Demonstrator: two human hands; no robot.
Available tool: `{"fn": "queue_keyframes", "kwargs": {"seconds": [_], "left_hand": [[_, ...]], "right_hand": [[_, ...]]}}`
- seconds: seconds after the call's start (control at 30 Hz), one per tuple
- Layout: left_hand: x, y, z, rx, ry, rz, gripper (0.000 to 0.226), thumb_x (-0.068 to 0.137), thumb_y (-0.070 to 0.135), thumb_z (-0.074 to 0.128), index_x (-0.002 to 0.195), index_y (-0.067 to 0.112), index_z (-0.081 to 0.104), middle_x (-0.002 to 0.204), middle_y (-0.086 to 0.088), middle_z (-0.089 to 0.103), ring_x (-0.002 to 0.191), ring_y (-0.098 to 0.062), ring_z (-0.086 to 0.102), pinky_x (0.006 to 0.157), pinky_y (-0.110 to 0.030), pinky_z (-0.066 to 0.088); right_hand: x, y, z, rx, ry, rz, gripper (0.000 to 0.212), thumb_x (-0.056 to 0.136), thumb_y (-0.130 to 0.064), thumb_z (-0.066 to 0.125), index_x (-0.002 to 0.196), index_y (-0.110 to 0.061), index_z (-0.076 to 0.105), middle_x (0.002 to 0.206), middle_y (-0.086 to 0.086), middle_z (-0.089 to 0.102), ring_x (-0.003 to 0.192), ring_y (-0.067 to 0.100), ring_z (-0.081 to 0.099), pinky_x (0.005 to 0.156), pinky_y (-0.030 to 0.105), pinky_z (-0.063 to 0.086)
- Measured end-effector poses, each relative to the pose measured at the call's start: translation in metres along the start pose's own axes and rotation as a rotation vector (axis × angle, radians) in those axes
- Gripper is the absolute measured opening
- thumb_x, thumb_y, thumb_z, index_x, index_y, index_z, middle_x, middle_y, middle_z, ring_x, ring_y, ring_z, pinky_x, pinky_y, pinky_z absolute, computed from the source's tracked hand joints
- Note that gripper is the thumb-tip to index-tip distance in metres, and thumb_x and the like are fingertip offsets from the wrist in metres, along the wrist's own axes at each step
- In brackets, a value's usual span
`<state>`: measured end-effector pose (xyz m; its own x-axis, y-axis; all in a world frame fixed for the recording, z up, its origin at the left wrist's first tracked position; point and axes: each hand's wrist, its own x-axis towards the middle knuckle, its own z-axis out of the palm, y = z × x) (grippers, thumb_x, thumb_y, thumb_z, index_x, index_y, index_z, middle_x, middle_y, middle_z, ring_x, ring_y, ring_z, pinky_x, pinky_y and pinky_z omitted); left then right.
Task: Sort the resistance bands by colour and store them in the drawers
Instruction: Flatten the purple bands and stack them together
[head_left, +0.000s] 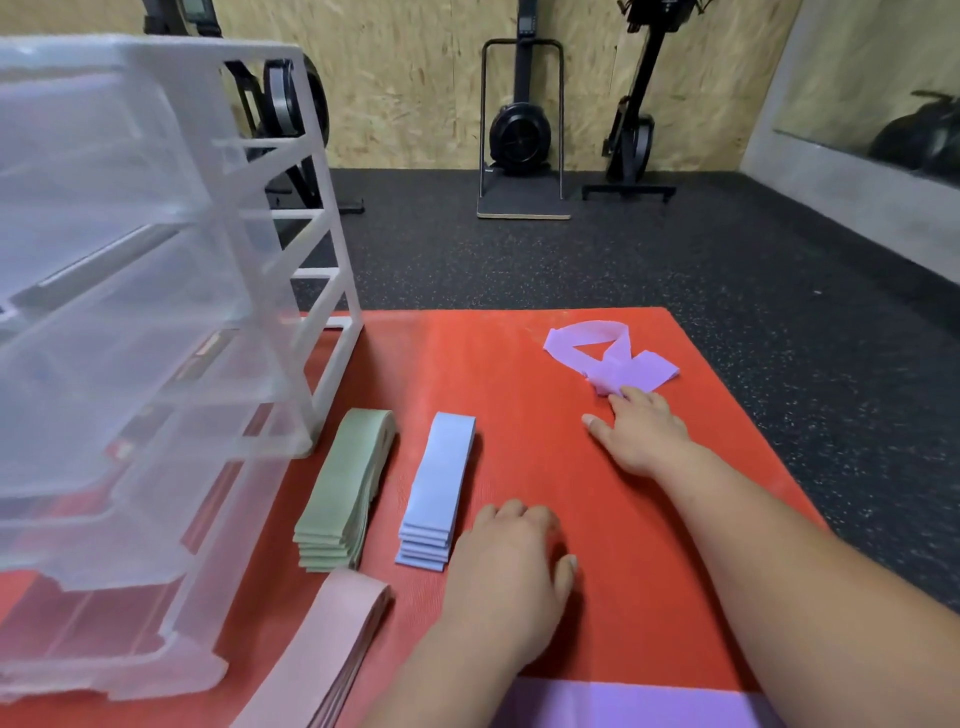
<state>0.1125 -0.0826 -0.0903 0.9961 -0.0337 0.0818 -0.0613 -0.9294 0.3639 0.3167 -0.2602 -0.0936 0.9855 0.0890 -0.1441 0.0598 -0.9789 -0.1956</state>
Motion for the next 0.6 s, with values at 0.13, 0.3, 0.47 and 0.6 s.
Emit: {"fn": "queue_keyframes", "kwargs": {"seconds": [0.13, 0.3, 0.47, 0.6], "left_hand": [[-0.001, 0.002, -0.003, -0.041, -0.030, -0.015, 0.037, 0.097, 0.052, 0.056, 0.128, 0.033, 0.060, 0.122, 0.006, 0.062, 0.117, -0.024, 0.055, 0.099, -0.043, 0.050], [-0.003, 0.007, -0.010, -0.129, -0.031, -0.040, 0.041, 0.097, 0.050, 0.059, 0.134, 0.033, 0.058, 0.126, 0.005, 0.060, 0.120, -0.024, 0.058, 0.100, -0.042, 0.051], [-0.005, 0.013, -0.019, -0.300, 0.094, -0.021, 0.046, 0.096, 0.044, 0.065, 0.139, 0.031, 0.058, 0.132, 0.005, 0.062, 0.120, -0.022, 0.062, 0.103, -0.041, 0.050], [-0.009, 0.019, -0.027, -0.560, 0.173, -0.024, 0.055, 0.095, 0.041, 0.072, 0.147, 0.032, 0.054, 0.138, 0.012, 0.062, 0.121, -0.009, 0.062, 0.102, -0.028, 0.050]], "right_hand": [[-0.023, 0.005, -0.002, 0.067, 0.136, -0.088, 0.047, 0.101, -0.050, 0.052, 0.142, -0.029, 0.059, 0.143, 0.000, 0.060, 0.131, 0.029, 0.051, 0.104, 0.046, 0.047], [-0.086, 0.006, -0.021, 0.549, 0.290, -0.161, 0.008, 0.081, -0.034, 0.087, 0.086, -0.033, 0.080, 0.084, -0.016, 0.077, 0.072, -0.004, 0.064, 0.068, 0.021, 0.045], [-0.147, 0.005, -0.047, 1.089, 0.287, -0.161, 0.030, 0.088, -0.008, 0.080, 0.108, -0.027, 0.068, 0.086, 0.006, 0.079, 0.075, 0.014, 0.068, 0.076, 0.034, 0.055], [-0.190, 0.005, -0.059, 1.231, 0.223, -0.194, 0.041, 0.096, -0.002, 0.071, 0.128, -0.026, 0.065, 0.092, 0.007, 0.079, 0.083, 0.014, 0.071, 0.085, 0.036, 0.061]]}}
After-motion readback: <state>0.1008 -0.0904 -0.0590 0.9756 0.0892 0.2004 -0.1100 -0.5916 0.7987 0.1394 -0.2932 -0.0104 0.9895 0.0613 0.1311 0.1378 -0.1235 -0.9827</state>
